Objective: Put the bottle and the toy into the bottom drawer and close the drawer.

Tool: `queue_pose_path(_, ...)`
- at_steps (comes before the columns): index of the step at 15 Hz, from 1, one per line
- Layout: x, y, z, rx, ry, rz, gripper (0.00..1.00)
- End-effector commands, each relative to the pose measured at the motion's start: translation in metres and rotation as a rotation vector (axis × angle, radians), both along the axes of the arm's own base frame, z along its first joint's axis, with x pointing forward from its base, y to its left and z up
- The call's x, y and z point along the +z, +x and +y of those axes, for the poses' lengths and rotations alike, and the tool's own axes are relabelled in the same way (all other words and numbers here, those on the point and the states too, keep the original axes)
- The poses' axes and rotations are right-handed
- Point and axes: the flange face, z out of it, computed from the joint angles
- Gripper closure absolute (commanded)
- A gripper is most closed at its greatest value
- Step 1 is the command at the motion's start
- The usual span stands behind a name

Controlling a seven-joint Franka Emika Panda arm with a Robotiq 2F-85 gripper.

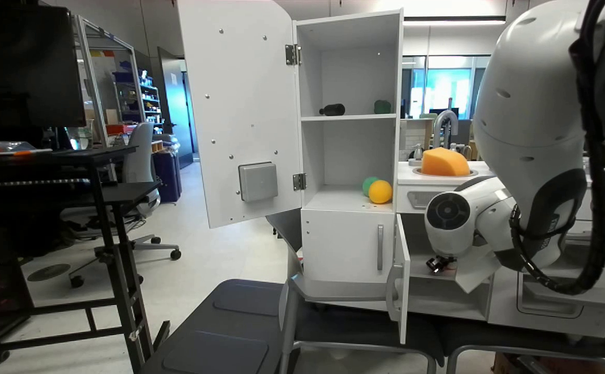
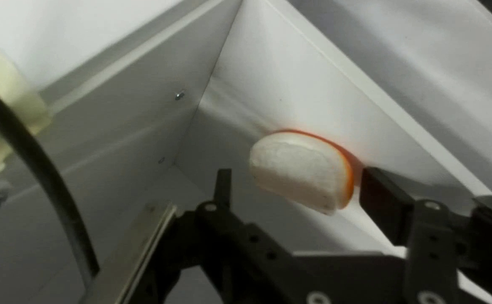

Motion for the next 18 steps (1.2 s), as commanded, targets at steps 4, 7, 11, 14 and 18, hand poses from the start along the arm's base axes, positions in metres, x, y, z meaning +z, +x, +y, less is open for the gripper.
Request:
queue_pose_path(4, 0.007, 0.002, 0.008, 0.034, 0.025, 0.005, 0.00)
queue_pose_path(7, 0.012, -0.005, 0.015, 0.058, 0.057, 0.023, 0.00)
queue_pose_path(11, 0.025, -0.023, 0.031, 0.119, 0.124, 0.072, 0.00)
queue_pose_path(14, 0.039, -0.049, 0.039, 0.193, 0.178, 0.151, 0.00)
queue_pose_path(18, 0.088, -0.105, 0.035, 0.295, 0.252, 0.292, 0.00)
